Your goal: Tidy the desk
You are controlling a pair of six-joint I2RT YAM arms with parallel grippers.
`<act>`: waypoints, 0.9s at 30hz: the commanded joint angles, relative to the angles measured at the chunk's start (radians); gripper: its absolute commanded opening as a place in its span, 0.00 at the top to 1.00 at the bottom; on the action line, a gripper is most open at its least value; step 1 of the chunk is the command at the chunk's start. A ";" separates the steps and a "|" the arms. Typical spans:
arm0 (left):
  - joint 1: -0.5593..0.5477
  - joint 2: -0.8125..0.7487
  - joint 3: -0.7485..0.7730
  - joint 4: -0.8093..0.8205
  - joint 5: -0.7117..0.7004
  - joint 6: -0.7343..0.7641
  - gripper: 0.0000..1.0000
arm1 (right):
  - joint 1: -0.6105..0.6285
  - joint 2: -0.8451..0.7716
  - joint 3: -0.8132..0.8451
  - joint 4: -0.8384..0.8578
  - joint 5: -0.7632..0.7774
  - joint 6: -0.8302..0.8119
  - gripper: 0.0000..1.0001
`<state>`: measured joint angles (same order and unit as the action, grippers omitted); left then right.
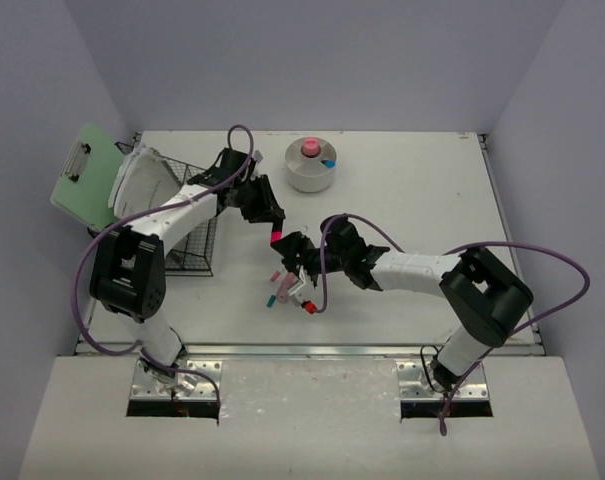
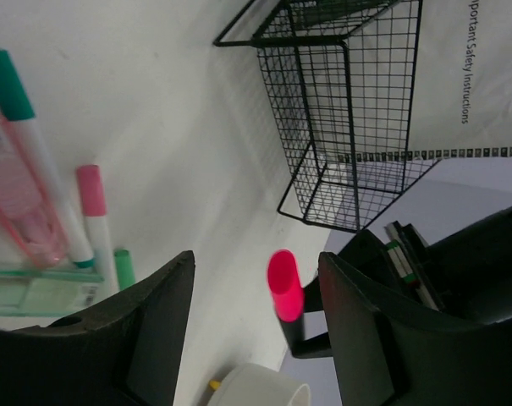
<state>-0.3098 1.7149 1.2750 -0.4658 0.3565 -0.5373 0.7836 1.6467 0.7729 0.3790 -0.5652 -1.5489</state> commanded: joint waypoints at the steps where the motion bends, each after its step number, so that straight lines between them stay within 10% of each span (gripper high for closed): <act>1: -0.013 -0.069 -0.036 0.043 0.019 -0.023 1.00 | 0.011 0.060 0.080 0.122 0.059 -0.054 0.40; 4: -0.014 -0.076 -0.046 0.047 0.024 -0.028 1.00 | 0.010 0.091 0.100 0.123 0.077 -0.067 0.44; 11: -0.015 -0.095 -0.042 0.048 0.015 -0.030 0.91 | 0.010 0.138 0.139 0.100 0.105 -0.082 0.98; 14: -0.009 -0.103 -0.042 0.062 0.001 -0.026 0.33 | 0.011 0.082 0.104 0.095 0.066 -0.038 1.00; 17: 0.011 -0.114 -0.020 0.068 -0.032 -0.011 0.01 | -0.003 0.006 0.091 0.110 0.059 0.136 1.00; 27: 0.043 -0.215 0.027 0.142 -0.186 0.066 0.00 | -0.323 0.023 0.439 0.063 0.202 1.170 1.00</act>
<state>-0.2760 1.5793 1.2702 -0.4062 0.2446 -0.5119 0.6001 1.6322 1.0142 0.4226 -0.4660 -0.9114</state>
